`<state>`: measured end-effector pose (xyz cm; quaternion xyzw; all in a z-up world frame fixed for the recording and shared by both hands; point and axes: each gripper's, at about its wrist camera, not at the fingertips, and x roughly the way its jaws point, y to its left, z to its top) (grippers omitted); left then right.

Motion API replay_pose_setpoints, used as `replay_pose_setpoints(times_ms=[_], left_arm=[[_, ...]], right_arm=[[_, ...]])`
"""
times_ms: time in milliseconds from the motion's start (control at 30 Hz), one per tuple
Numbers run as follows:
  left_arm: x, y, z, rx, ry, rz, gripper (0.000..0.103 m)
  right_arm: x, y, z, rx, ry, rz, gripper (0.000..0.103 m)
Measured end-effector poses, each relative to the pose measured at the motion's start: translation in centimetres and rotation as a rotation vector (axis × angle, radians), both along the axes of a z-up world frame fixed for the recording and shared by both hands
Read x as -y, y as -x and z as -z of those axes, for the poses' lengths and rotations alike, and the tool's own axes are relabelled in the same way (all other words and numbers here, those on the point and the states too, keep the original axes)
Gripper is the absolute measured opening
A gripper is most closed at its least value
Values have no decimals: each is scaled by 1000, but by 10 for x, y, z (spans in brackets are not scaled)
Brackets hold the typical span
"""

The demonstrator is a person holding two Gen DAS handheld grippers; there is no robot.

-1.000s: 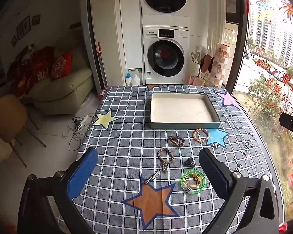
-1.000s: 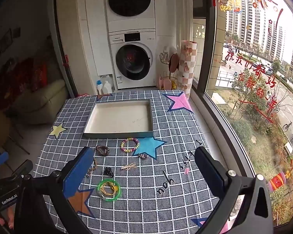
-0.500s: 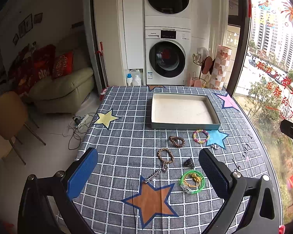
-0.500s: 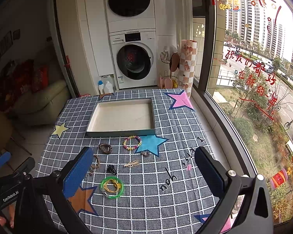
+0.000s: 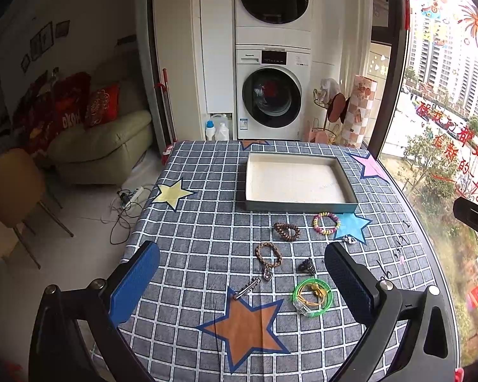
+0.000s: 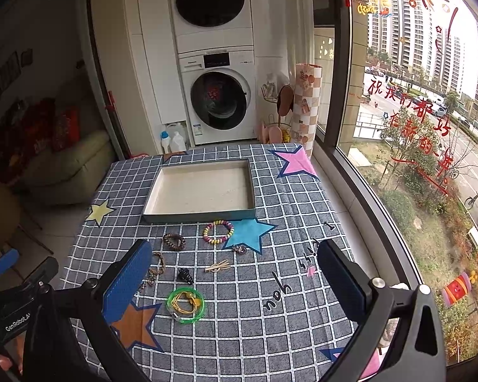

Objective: Organize jewelry

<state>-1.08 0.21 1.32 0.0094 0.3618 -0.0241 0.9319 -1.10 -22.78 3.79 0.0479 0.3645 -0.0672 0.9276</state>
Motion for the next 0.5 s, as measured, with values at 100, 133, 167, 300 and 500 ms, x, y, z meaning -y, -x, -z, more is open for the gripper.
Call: replay_pose_setpoints(times_ms=[100, 133, 167, 300, 500], left_arm=[[1, 0, 0, 1, -1, 3, 103], [1, 0, 0, 1, -1, 4, 103], [1, 0, 0, 1, -1, 4, 103], [3, 1, 1, -1, -1, 4, 103], [3, 0, 1, -3, 0, 3, 103]], right_arm=[[0, 0, 0, 0, -1, 1, 103], [-1, 0, 0, -1, 0, 1, 103], [-1, 0, 0, -1, 0, 0, 103], [-1, 1, 1, -5, -2, -3, 103], [-3, 0, 2, -10, -5, -4, 103]])
